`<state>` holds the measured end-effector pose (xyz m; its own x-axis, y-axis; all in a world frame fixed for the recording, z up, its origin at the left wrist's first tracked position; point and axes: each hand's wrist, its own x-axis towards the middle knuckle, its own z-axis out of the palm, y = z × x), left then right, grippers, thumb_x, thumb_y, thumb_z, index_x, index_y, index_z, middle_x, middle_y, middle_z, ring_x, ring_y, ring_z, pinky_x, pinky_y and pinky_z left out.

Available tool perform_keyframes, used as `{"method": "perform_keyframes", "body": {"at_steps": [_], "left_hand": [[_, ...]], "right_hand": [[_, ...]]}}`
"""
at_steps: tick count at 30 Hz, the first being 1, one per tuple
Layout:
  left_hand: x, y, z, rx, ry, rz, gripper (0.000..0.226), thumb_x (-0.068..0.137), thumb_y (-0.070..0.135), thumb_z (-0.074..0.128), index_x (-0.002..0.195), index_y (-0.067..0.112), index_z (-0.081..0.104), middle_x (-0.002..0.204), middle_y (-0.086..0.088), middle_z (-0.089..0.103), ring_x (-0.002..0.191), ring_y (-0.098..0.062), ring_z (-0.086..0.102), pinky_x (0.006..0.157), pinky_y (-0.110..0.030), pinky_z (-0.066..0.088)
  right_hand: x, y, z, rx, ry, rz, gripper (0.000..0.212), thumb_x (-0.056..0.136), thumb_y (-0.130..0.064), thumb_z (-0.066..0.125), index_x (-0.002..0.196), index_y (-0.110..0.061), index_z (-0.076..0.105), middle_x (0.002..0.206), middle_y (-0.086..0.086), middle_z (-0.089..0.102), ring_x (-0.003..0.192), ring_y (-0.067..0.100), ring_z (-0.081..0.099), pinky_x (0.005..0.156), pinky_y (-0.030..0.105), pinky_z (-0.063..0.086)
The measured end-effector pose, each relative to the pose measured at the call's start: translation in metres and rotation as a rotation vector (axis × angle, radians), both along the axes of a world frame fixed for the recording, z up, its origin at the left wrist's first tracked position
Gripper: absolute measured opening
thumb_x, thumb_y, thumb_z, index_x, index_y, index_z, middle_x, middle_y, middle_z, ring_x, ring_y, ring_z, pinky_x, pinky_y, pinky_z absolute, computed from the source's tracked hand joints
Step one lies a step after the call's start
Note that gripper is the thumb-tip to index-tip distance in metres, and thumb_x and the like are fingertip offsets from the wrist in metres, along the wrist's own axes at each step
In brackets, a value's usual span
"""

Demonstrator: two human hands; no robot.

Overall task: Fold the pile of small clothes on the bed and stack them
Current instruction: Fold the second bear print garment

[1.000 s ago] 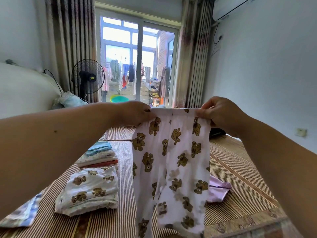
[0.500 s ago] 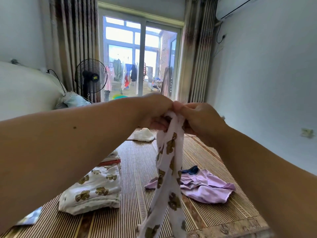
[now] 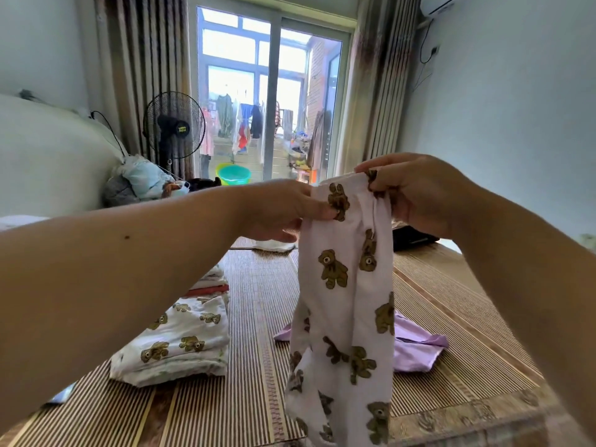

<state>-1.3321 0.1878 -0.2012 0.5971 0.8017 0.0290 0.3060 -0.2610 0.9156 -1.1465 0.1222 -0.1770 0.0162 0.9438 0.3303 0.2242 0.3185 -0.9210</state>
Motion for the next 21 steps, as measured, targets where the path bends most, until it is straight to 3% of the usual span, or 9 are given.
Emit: {"method": "perform_keyframes", "body": {"at_steps": [3, 7, 9, 12, 14, 16, 18, 21], "left_hand": [[0.003, 0.017, -0.003, -0.024, -0.033, 0.107, 0.011, 0.087, 0.012, 0.066, 0.096, 0.017, 0.065, 0.09, 0.002, 0.065, 0.083, -0.013, 0.055, 0.073, -0.027, 0.036], [0.015, 0.049, -0.007, 0.218, 0.283, 0.295, 0.028, 0.086, 0.02, 0.07, 0.112, 0.008, 0.066, 0.088, -0.005, 0.056, 0.062, -0.012, 0.041, 0.055, -0.025, 0.027], [0.026, 0.071, -0.009, 0.287, 0.325, 0.357, 0.03, 0.085, 0.024, 0.072, 0.109, 0.008, 0.066, 0.081, -0.006, 0.055, 0.057, -0.014, 0.042, 0.052, -0.023, 0.031], [0.039, 0.1, -0.005, 0.363, 0.357, 0.392, 0.023, 0.089, 0.027, 0.068, 0.099, 0.007, 0.063, 0.065, -0.003, 0.048, 0.048, -0.013, 0.038, 0.043, -0.02, 0.031], [0.042, 0.117, 0.005, 0.396, 0.375, 0.381, 0.02, 0.092, 0.027, 0.064, 0.089, 0.008, 0.059, 0.061, -0.002, 0.043, 0.046, -0.012, 0.034, 0.041, -0.019, 0.027], [0.043, 0.131, 0.017, 0.364, 0.336, 0.318, 0.017, 0.093, 0.025, 0.062, 0.087, 0.01, 0.056, 0.061, -0.002, 0.041, 0.048, -0.012, 0.033, 0.045, -0.022, 0.025], [0.04, 0.142, 0.026, 0.3, 0.281, 0.248, 0.013, 0.094, 0.021, 0.06, 0.087, 0.011, 0.056, 0.062, -0.001, 0.042, 0.051, -0.01, 0.034, 0.05, -0.023, 0.025], [0.039, 0.156, 0.033, 0.239, 0.23, 0.173, 0.003, 0.097, 0.016, 0.055, 0.096, 0.013, 0.056, 0.067, 0.001, 0.046, 0.054, -0.009, 0.038, 0.052, -0.023, 0.027]], "right_hand": [[0.011, 0.008, -0.002, -0.053, -0.146, -0.066, 0.026, 0.082, 0.008, 0.06, 0.097, -0.01, 0.072, 0.09, 0.006, 0.07, 0.074, 0.014, 0.07, 0.059, 0.024, 0.057], [0.019, 0.046, -0.015, -0.027, -0.434, -0.288, 0.008, 0.08, -0.006, 0.072, 0.082, -0.014, 0.072, 0.072, -0.002, 0.062, 0.062, 0.008, 0.051, 0.051, 0.017, 0.04], [0.024, 0.074, -0.022, -0.072, -0.36, -0.319, 0.009, 0.082, -0.003, 0.067, 0.083, -0.011, 0.07, 0.071, 0.003, 0.061, 0.055, 0.01, 0.05, 0.044, 0.019, 0.041], [0.03, 0.112, -0.024, -0.137, -0.182, -0.296, 0.019, 0.086, 0.002, 0.056, 0.104, 0.002, 0.063, 0.075, 0.009, 0.061, 0.058, 0.014, 0.058, 0.054, 0.023, 0.053], [0.033, 0.131, -0.022, -0.116, -0.12, -0.276, 0.008, 0.09, -0.001, 0.052, 0.091, -0.005, 0.059, 0.071, 0.005, 0.058, 0.058, 0.012, 0.057, 0.053, 0.019, 0.051], [0.037, 0.143, -0.014, -0.072, -0.097, -0.267, 0.015, 0.091, -0.002, 0.052, 0.078, -0.01, 0.054, 0.07, 0.004, 0.057, 0.056, 0.011, 0.057, 0.052, 0.018, 0.05], [0.042, 0.149, -0.008, -0.016, -0.116, -0.237, 0.017, 0.089, 0.001, 0.055, 0.076, -0.009, 0.057, 0.072, 0.007, 0.061, 0.061, 0.014, 0.061, 0.061, 0.022, 0.055], [0.05, 0.153, 0.0, -0.013, -0.101, -0.083, 0.01, 0.081, 0.001, 0.067, 0.09, -0.002, 0.064, 0.089, 0.014, 0.069, 0.078, 0.02, 0.069, 0.077, 0.032, 0.06]]}}
